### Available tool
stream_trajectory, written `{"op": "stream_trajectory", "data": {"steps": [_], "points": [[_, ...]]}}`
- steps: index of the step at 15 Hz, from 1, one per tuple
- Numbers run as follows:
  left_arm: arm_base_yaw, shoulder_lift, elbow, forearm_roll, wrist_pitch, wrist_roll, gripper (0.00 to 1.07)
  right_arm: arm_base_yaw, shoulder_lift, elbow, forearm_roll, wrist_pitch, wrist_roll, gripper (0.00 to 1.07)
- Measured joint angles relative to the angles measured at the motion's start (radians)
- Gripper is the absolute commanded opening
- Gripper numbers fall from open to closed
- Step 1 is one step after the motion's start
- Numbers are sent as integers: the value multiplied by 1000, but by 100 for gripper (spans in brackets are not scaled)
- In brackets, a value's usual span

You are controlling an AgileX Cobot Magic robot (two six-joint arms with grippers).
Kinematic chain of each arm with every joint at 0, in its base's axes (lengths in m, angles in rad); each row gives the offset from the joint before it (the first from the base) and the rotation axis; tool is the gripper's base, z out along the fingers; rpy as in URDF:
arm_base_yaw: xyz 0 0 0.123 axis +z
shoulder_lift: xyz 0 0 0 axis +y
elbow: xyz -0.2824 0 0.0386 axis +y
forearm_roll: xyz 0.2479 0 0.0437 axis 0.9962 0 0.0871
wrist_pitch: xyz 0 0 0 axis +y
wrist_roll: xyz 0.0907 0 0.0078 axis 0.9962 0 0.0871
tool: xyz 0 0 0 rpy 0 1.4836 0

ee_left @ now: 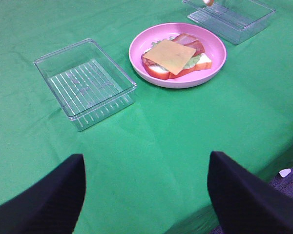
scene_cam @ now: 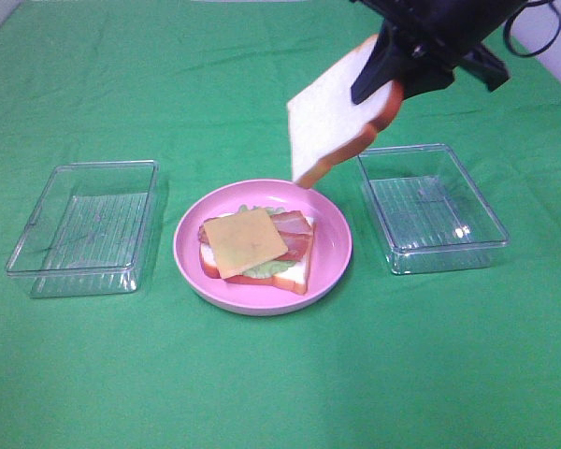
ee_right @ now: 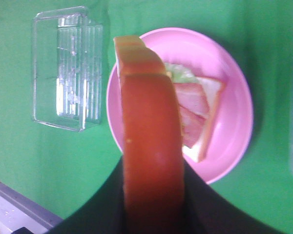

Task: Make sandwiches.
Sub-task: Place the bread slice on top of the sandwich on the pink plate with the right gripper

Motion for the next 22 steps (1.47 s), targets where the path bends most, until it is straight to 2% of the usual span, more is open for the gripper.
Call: {"op": "stream_trajectory", "data": {"steps": [3,5,9,14,22], "points": [[0,0,0,0,0,0,68,134,5,118,74,-205,-3,0],[0,0,0,0,0,0,68,175,28,153,142,-297,-5,0],[0,0,0,0,0,0,68,181,136,158,249,-328,-19,0],[0,0,0,0,0,0,68,181,208,158,440,-346,-223,0],[0,0,0,0,0,0,68,179,267,167,474,-394,-263,0]]}}
